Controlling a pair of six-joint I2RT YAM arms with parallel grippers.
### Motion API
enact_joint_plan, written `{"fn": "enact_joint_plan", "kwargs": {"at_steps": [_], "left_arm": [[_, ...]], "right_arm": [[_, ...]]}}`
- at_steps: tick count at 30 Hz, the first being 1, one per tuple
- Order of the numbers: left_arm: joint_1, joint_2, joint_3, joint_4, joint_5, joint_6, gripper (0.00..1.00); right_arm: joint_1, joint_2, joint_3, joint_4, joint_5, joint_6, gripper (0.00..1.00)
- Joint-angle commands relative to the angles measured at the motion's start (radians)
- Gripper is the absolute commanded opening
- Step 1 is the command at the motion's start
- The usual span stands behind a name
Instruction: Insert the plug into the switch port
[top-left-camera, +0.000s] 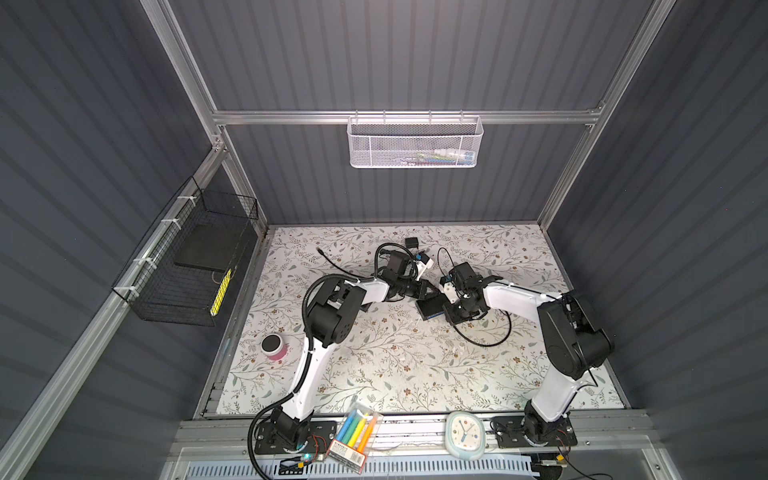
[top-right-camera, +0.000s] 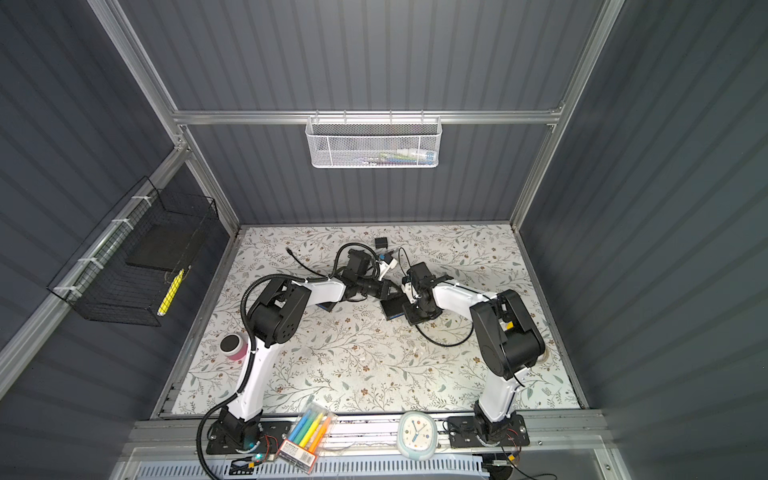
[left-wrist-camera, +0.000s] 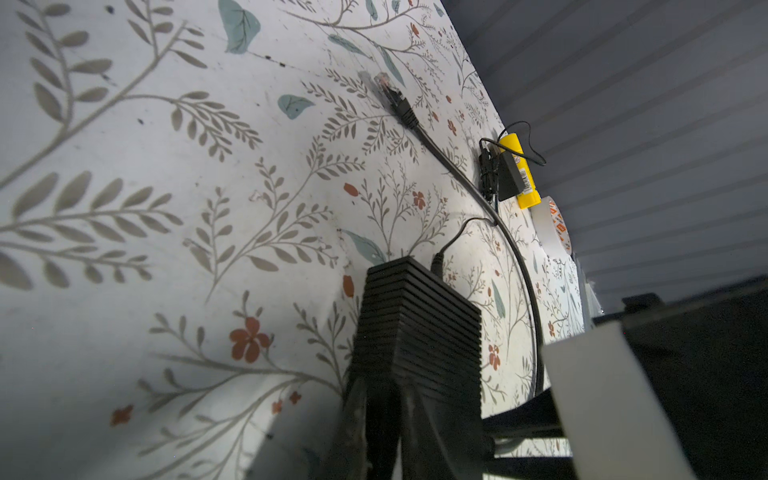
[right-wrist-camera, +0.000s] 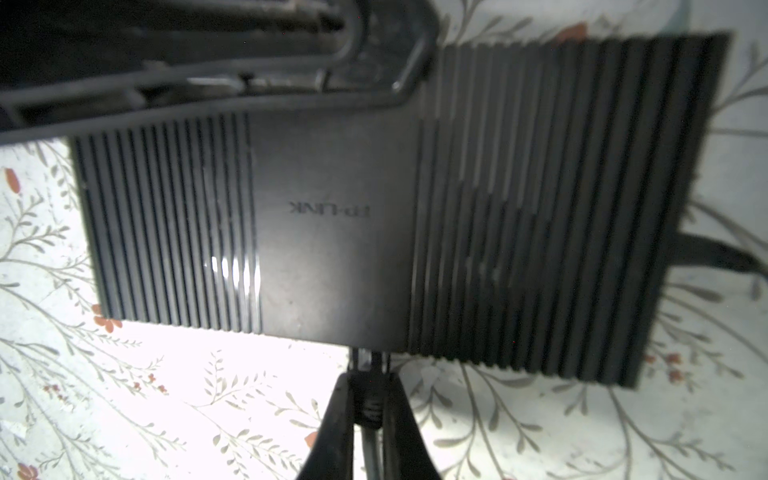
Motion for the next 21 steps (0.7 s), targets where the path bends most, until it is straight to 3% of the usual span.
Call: {"fn": "enact_joint_plan", "kwargs": {"at_steps": [1,10,21], "left_arm": [[-0.091,0.064,-0.060,-0.172,0.130,-0.014,0.16],[-0.097,0.069,-0.062,-0.156,0.132,-0.028,0.15],[-0.098,0.063,-0.068,-0.159,0.135,-0.025,0.14]], "right_arm": [[-0.022,0.033,0.089,0.287,0.068,-0.006,0.00],[-0.017,-0.032,0.116,0.274,0.083,-0.012,0.00],[-0.018,0.077,0.123,0.328,0.082,0.000,0.00]]}}
